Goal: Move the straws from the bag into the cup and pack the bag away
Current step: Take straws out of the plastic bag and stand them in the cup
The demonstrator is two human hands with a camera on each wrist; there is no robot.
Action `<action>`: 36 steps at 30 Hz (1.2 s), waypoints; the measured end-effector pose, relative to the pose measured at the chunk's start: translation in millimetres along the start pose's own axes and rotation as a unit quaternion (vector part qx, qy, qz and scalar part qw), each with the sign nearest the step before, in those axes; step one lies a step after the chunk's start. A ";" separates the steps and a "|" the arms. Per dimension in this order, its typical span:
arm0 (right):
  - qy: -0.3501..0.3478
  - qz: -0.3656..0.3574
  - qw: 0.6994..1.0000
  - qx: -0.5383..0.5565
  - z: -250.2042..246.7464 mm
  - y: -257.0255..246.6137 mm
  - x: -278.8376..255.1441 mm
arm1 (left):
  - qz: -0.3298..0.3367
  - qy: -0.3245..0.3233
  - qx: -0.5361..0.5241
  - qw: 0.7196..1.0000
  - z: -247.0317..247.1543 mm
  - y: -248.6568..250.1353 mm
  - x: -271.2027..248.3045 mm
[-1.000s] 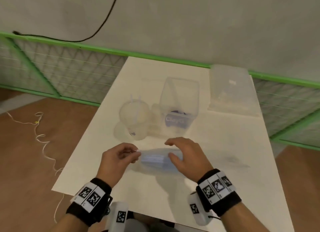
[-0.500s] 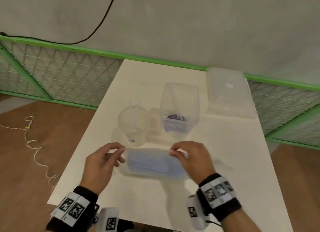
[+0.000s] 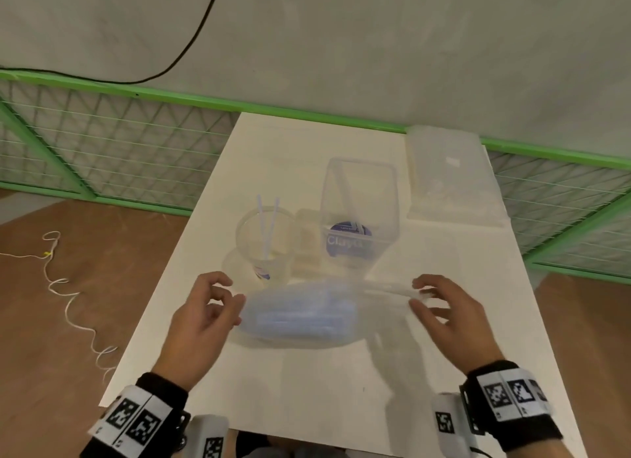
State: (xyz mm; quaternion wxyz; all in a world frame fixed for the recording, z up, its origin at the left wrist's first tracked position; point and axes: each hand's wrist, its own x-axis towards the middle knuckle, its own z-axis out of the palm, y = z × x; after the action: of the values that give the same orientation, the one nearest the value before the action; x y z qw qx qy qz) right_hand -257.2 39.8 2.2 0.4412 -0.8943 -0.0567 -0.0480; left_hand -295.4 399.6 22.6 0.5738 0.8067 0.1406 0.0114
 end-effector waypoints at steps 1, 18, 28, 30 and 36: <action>-0.016 -0.021 1.000 -0.010 8.3 -4.3 -1.8 | 0.008 -0.014 0.033 0.999 3.4 1.7 0.9; -0.199 0.019 0.943 -0.267 40.0 -22.0 -6.0 | 0.109 -0.220 0.288 0.926 11.3 11.7 0.0; -0.068 0.008 0.950 -0.306 31.3 -14.5 -4.2 | 0.046 -0.122 0.407 0.904 10.9 12.9 -0.5; -0.080 -0.015 0.943 -0.323 30.0 -19.1 -7.4 | 0.032 -0.141 0.422 0.895 14.9 18.2 -6.6; -0.210 0.030 0.892 -0.398 36.2 -29.0 -16.9 | -0.039 -0.194 0.429 0.882 27.1 9.0 -5.9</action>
State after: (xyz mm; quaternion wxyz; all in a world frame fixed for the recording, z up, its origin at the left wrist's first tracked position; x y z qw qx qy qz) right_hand -276.8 85.1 0.7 0.0269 -0.9855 -0.0977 0.1360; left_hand -294.3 370.5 22.6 0.1877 0.9540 0.0489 -0.2285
